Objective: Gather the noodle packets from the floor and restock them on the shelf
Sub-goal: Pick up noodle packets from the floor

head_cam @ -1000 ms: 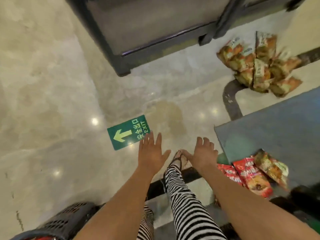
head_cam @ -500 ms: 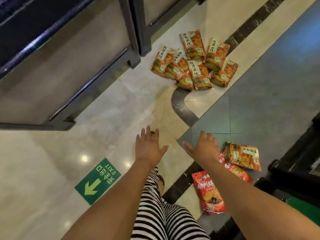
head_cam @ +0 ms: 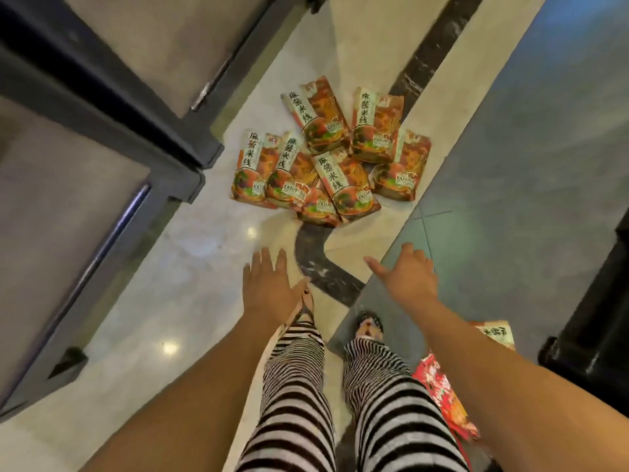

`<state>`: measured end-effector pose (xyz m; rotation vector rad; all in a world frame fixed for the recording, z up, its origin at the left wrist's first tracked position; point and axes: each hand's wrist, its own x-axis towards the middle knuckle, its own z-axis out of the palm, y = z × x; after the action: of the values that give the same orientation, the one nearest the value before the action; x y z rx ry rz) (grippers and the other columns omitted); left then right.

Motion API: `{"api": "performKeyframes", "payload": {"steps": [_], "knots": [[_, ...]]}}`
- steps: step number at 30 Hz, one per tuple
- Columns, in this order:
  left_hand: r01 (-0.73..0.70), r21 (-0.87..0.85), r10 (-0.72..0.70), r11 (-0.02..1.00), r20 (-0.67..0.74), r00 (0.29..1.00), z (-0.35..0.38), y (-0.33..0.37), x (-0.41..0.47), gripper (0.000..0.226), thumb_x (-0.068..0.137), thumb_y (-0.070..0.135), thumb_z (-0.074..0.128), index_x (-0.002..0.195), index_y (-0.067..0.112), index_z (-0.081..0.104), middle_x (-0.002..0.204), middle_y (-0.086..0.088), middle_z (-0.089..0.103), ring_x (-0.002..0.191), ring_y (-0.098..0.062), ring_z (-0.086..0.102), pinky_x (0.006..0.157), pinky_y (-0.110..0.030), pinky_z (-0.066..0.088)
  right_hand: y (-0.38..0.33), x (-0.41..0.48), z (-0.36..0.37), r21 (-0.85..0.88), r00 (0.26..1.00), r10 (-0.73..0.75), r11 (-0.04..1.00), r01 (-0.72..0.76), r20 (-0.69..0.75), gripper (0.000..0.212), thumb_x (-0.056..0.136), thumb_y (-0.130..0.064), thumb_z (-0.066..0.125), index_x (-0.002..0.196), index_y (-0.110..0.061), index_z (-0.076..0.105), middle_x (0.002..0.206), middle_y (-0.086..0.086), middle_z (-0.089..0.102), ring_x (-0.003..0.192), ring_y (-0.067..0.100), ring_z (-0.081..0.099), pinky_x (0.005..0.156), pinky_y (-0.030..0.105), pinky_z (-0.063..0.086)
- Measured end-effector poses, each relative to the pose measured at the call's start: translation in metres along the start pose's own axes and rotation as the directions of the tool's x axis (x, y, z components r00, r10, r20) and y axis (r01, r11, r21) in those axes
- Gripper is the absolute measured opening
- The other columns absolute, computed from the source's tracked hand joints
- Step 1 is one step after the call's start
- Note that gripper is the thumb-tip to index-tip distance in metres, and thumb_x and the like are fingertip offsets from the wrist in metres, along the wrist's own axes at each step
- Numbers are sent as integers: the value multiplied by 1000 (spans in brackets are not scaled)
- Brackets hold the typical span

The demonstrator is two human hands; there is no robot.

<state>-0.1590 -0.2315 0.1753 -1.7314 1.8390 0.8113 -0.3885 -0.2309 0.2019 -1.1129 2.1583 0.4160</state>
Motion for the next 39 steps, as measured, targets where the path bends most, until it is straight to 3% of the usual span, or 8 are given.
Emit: {"api": "performKeyframes", "payload": {"steps": [9,14,17,22,27,31,35,39], "knots": [[42,-149,-78,988,-244,967,53,35,227,83,95,66,34,156,12,19,163,-21,15,151,-33,10,122,-44,13,-19,234,66,237,999,27,971,-33,27,101,77,-80,51,137,1,39,136,22,50,127,41,45,101,48,43],[3,-165,-81,986,-466,881,96,24,363,86,92,66,43,154,9,25,159,-25,22,148,-39,19,119,-49,14,-36,370,126,458,998,69,887,-59,-5,120,69,-88,48,148,0,28,147,22,43,134,40,41,108,47,37],[13,-196,-118,980,-535,836,111,8,422,87,91,66,47,152,7,28,156,-28,27,146,-43,22,118,-53,20,-41,416,159,487,993,89,872,-42,-74,130,51,-101,41,135,-2,47,133,21,56,122,41,51,101,47,44],[109,-290,-246,951,-493,835,118,-2,467,95,87,75,42,154,11,20,156,-27,24,144,-45,21,116,-58,21,-43,436,182,450,967,146,892,-37,-210,115,67,-84,59,138,3,33,142,21,46,132,41,41,106,47,35],[210,-344,-335,915,-362,870,96,-2,455,120,65,84,63,153,15,20,154,-27,25,142,-48,25,111,-61,25,-48,421,183,564,988,78,825,11,-134,102,68,-72,71,132,-4,29,135,14,55,124,37,53,104,51,40],[321,-349,-414,880,-233,880,87,0,458,132,56,84,69,153,11,20,160,-25,11,146,-48,16,113,-63,22,-50,421,192,735,1000,12,678,-13,6,99,47,-73,81,123,-14,56,119,7,68,105,27,67,92,47,55],[343,-340,-422,876,-193,886,82,-1,462,133,52,85,71,150,8,25,158,-23,20,144,-46,24,112,-57,32,-45,426,190,845,989,-109,534,-25,98,45,64,-43,89,93,-20,64,100,7,74,87,22,73,79,38,59],[289,-363,-343,886,-93,935,82,-3,462,139,45,85,74,149,6,26,153,-17,38,139,-39,38,109,-46,41,-37,417,190,867,973,-134,489,-98,186,48,64,-38,90,97,-14,65,93,9,75,78,23,73,65,32,58]]}}
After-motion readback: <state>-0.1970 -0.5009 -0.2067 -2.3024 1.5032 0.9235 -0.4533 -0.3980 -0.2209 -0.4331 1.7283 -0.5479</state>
